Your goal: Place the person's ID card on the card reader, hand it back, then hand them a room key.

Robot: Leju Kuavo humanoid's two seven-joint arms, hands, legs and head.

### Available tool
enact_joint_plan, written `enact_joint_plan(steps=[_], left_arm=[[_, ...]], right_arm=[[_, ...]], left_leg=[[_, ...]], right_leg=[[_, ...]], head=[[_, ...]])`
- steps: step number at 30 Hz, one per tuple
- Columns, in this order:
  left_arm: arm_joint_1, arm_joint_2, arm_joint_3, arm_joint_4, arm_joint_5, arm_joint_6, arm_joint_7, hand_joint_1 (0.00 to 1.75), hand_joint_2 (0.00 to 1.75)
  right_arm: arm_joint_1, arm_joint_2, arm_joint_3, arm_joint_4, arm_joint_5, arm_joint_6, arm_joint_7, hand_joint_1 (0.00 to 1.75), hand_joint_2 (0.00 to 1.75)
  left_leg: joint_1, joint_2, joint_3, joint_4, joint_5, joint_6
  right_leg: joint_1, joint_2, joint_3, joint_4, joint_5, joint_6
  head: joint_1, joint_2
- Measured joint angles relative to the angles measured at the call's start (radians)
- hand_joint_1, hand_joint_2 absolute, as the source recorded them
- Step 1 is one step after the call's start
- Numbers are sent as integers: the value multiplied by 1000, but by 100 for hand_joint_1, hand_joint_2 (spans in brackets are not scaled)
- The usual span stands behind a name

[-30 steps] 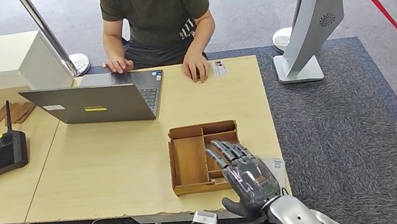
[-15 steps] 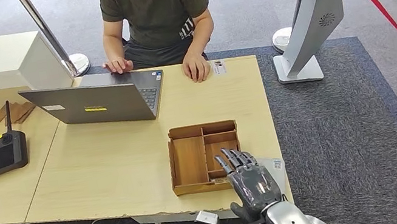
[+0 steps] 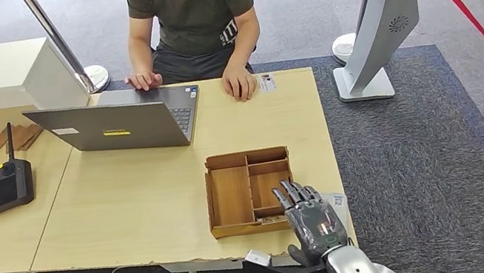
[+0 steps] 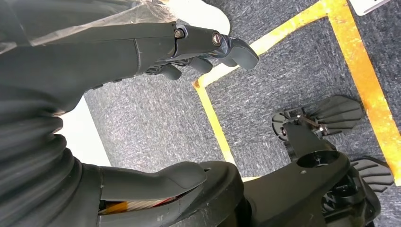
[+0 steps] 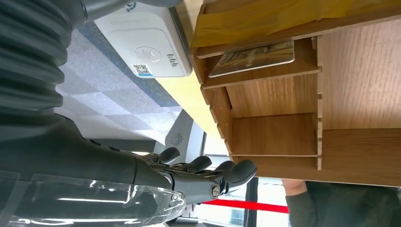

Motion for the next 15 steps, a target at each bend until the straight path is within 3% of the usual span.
enact_joint_plan(steps=[15], left_arm=[[-3, -4, 0, 0, -3, 0, -1, 0, 175]], right_arm=[[-2, 60, -4, 81, 17, -36, -42, 0, 175]], left_leg=[[0, 0, 0, 0, 0, 0]], right_leg=[[0, 0, 0, 0, 0, 0]], head=[[0, 0]])
